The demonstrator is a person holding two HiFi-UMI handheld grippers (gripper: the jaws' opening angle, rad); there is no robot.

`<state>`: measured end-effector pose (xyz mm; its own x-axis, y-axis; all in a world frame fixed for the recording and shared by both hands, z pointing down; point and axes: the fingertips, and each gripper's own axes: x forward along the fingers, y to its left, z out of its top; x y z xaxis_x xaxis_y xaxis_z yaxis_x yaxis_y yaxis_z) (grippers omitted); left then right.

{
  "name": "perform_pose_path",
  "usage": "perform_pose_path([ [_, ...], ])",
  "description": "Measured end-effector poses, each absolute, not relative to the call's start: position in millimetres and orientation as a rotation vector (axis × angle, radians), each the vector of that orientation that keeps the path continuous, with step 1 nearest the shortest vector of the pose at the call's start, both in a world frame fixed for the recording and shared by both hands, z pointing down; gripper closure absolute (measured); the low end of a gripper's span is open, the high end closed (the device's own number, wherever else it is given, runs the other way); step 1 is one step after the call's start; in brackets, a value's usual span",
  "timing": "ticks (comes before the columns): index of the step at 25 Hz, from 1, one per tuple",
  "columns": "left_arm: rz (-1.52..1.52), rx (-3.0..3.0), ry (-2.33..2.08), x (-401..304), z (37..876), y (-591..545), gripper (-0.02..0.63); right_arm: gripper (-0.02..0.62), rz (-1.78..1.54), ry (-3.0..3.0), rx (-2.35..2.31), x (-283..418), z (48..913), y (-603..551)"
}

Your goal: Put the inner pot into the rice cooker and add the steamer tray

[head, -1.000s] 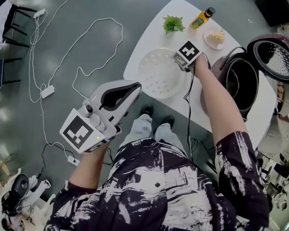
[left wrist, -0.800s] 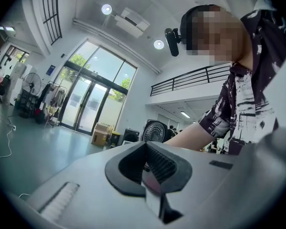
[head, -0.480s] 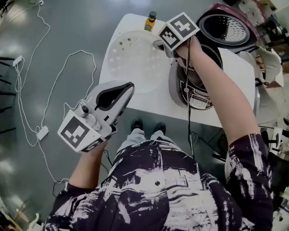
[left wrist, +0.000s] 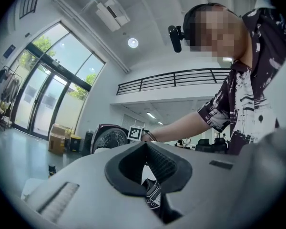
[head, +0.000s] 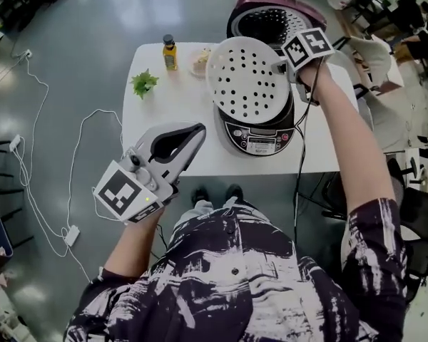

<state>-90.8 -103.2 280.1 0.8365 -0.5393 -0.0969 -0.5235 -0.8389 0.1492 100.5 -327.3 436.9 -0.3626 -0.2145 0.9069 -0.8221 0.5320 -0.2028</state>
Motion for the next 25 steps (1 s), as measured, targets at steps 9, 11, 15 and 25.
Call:
perform_pose_path([
  [9,-0.169,2.927,-0.723,-46.7,284.4,-115.3,0.601,0.594,1.019,-1.699,1.040,182.2,505.2,-327.4],
  [11,-0.167,2.920,-0.729,-46.3,286.7,-117.2,0.601,0.594,1.030,-1.685,1.047,184.9,514.4,-327.1],
  [15,-0.166,2.894,-0.755,-50.9,291.6,-120.5,0.601,0.594,1.035,-1.653,1.033,182.2,529.9,-323.5],
  [25,-0.176,2.864,-0.790,-59.9,298.3,-126.3,0.601,0.592,0.905,-1.565,1.035,186.4,545.9,-329.2],
])
